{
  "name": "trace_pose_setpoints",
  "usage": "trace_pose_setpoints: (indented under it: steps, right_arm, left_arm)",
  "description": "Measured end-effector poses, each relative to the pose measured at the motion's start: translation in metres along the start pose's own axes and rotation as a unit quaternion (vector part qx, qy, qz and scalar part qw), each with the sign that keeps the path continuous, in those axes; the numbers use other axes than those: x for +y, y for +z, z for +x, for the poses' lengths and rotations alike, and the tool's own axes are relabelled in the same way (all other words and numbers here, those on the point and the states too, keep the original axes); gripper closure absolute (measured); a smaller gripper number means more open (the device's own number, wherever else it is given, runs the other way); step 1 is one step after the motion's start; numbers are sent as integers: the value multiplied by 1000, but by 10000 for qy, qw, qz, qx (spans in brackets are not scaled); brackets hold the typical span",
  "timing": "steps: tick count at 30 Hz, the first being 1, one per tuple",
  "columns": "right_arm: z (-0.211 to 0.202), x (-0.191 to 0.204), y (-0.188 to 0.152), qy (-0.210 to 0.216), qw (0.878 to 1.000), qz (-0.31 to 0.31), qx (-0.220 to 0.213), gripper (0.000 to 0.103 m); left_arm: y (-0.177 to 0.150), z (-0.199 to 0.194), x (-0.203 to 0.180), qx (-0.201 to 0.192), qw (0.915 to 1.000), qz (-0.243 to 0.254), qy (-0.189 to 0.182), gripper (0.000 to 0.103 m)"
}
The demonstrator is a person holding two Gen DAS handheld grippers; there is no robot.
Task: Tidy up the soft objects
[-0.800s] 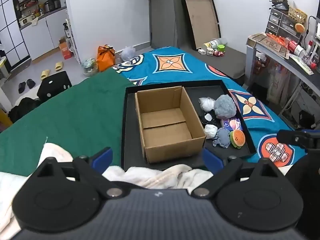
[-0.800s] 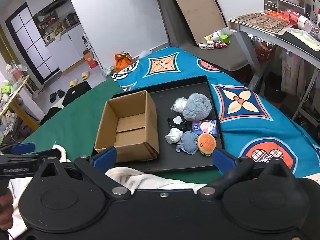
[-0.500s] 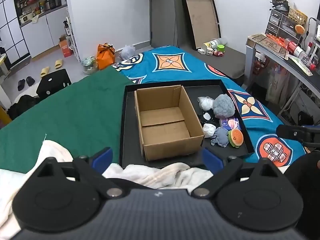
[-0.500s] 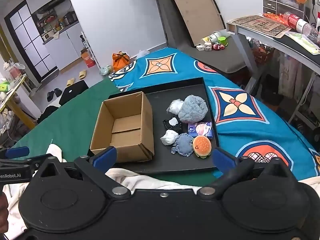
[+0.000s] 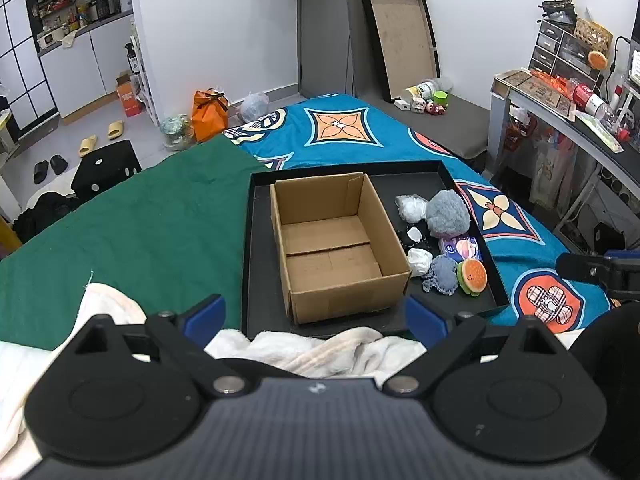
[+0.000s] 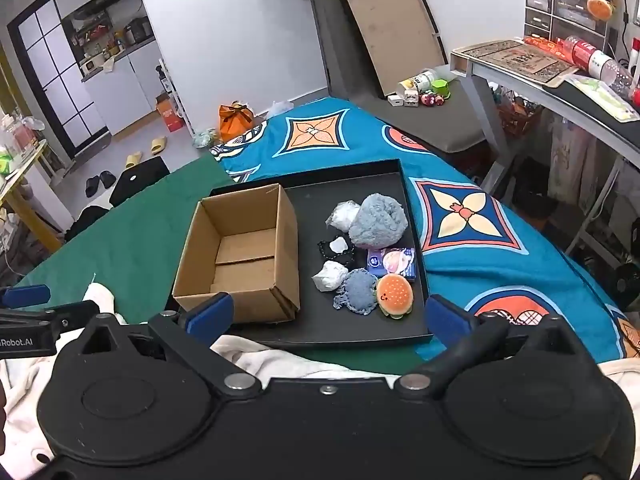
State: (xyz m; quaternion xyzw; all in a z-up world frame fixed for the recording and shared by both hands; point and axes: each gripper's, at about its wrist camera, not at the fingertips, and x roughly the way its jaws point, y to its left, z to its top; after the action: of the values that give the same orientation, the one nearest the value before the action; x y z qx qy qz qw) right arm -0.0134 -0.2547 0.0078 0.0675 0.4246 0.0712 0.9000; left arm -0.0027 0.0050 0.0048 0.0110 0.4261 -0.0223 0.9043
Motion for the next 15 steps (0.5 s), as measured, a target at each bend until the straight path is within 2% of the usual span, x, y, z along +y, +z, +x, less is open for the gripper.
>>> trace_pose_setpoints:
  steps: [15]
  right_arm:
    - [1,4,0,-139,9999,-38,15,0]
  left_arm:
    - [4,1,8,-28,10000,-76,32,7]
